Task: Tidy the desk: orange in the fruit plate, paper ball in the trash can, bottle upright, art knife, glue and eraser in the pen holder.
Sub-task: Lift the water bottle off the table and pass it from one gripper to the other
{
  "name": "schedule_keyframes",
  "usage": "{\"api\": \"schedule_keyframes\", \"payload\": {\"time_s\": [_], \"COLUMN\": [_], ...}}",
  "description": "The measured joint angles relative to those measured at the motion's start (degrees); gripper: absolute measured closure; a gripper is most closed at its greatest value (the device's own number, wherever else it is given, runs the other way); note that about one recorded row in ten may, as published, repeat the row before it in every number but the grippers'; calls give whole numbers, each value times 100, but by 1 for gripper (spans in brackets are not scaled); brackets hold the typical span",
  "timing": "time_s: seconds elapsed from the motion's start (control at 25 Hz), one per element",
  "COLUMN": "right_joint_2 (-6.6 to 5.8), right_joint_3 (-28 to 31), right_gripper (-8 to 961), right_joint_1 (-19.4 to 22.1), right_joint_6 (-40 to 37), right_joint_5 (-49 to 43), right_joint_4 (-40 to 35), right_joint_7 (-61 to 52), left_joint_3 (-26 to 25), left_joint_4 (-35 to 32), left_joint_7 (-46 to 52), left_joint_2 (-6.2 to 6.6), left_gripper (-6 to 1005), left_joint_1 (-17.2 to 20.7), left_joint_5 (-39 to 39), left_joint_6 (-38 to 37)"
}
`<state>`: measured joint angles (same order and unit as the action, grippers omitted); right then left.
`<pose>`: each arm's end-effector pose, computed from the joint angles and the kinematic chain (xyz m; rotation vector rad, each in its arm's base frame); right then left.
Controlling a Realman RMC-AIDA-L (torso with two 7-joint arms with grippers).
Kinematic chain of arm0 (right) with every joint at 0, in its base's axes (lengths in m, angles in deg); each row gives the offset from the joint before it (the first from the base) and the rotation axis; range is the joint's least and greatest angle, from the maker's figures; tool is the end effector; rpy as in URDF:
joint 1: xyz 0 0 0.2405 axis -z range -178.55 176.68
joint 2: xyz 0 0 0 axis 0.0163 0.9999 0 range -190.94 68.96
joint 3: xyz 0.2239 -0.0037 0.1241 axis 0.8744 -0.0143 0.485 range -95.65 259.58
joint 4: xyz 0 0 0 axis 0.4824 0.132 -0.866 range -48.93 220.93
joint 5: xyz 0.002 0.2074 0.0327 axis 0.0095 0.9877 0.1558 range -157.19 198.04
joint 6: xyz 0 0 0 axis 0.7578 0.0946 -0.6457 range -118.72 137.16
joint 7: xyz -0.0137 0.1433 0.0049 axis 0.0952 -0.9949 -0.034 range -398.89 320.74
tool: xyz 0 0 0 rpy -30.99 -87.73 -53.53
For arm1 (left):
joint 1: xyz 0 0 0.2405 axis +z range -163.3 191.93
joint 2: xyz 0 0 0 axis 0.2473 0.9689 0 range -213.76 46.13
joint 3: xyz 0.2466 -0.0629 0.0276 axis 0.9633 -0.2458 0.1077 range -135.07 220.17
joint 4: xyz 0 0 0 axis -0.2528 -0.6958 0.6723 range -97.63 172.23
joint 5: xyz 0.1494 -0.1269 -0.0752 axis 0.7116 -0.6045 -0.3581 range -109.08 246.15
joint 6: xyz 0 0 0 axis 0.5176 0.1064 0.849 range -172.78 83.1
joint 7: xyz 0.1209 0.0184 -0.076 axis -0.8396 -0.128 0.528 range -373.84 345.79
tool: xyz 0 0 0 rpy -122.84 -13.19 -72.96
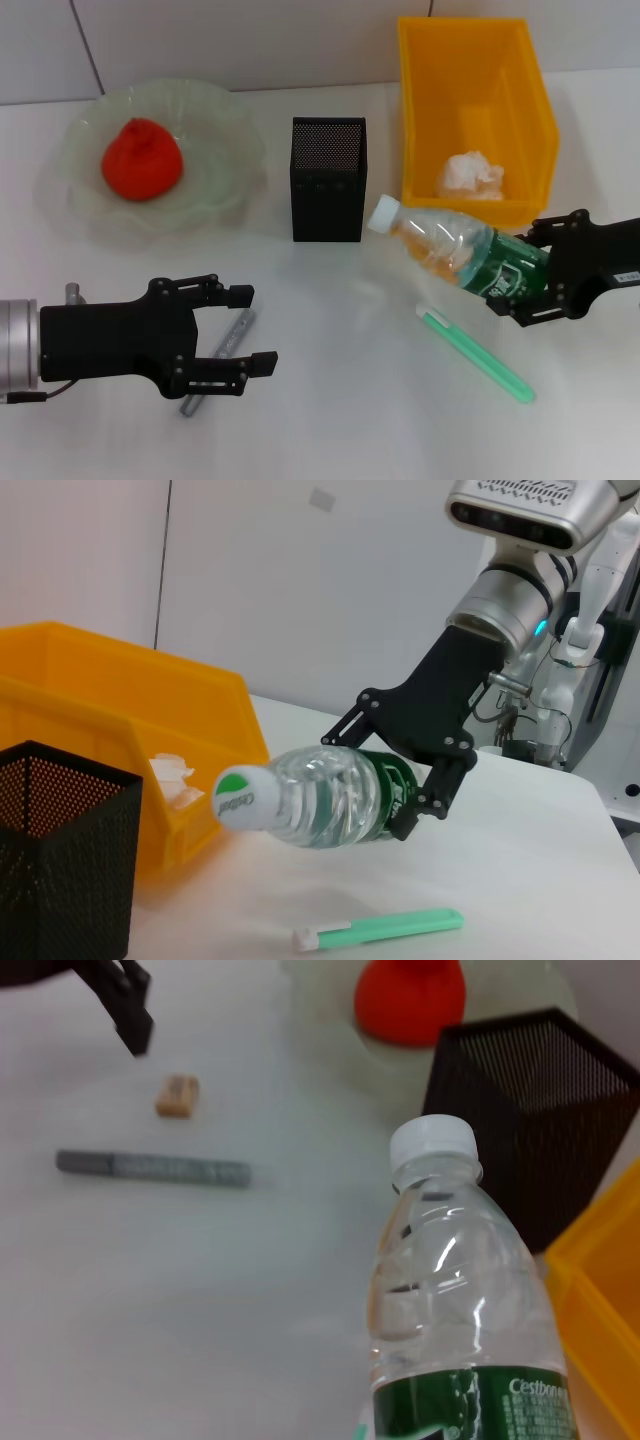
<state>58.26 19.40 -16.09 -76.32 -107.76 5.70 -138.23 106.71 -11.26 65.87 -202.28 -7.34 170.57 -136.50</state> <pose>0.2568 0.3101 0.0486 -2.7125 0.4105 -0.0616 -0.2413 0.2920 -0.0170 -2.9546 -0.4093 -0.6721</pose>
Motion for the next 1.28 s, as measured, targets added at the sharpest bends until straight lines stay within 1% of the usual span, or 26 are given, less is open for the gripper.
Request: {"api": "schedule_keyframes", "payload": {"time_s": [0.36,0.48,0.52,0.56,0.68,0.72,0.76,0.88,0.92,1.0,1.08,1.12,1.16,1.28], "right_joint_2": [16,12,11,11,13,14,14,15,17,15,11,10,10,8], "right_joint_3": [5,18,57,57,133,212,212,368,452,493,584,645,645,664], "right_gripper": [183,183,184,184,184,184,184,184,184,183,183,183,183,183], "right_joint_1": [201,303,376,376,452,485,485,510,517,518,518,509,509,489], "right_joint_6": [72,185,256,256,340,365,365,376,383,381,389,395,395,395], "right_joint_5": [552,930,1221,1221,1656,1932,1932,2364,2644,2766,3028,3329,3329,3889], "right_joint_4": [86,152,219,219,374,522,522,824,1050,1165,1421,1691,1691,2169], "right_joint_7": [370,611,837,837,1223,1499,1499,1945,2247,2388,2713,3051,3051,3646], "left_joint_3": [-1,0,-4,-4,-8,-8,-8,-42,-42,-87,-147,-149,-150,-150], "left_joint_4": [5,5,5,5,5,5,5,5,5,5,5,5,5,5], "left_joint_7": [20,22,26,26,27,27,27,27,27,22,-15,-17,-18,-19], "left_joint_2": [-1,-1,-1,-1,-1,-1,-1,-3,-3,-9,-18,-18,-18,-18], "left_gripper": [221,221,221,221,222,222,222,222,222,223,223,223,223,223], "left_joint_1": [-2,13,22,22,26,26,26,31,31,28,33,35,39,41], "left_joint_5": [0,0,0,0,-2,-2,-2,-14,-14,-23,-88,-107,-129,-148], "left_joint_6": [0,0,-1,-1,0,0,0,3,3,12,65,83,112,151]}}
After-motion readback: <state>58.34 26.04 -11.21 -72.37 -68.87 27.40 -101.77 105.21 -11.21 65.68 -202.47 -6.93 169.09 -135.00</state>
